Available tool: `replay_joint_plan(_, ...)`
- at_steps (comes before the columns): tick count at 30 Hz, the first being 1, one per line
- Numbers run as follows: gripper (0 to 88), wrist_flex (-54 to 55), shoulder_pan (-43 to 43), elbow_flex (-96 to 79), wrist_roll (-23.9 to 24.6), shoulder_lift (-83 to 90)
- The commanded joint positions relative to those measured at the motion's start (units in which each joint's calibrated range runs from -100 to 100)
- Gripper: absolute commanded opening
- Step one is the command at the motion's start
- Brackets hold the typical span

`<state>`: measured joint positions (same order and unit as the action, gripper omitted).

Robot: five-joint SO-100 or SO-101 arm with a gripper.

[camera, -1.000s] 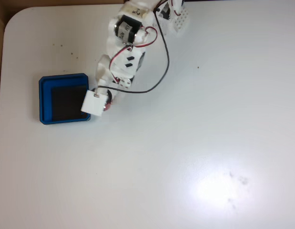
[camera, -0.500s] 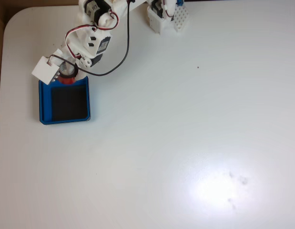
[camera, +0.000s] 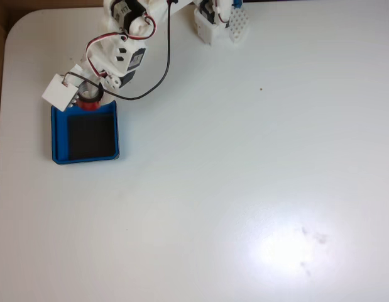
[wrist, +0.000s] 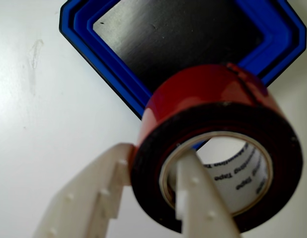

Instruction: Pick the red roll and drop it in the blue box

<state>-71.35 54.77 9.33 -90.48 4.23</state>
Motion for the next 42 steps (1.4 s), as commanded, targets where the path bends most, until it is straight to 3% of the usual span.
replay_joint_plan(1,0.6,1.3,0.0,4.6,-0.3,-1.0)
replay_joint_plan(13,0.6,15.9,0.0,8.8,-0.3,-13.1)
replay_joint_plan(42,1.1,15.8,0.9,8.6,0.1,-23.0)
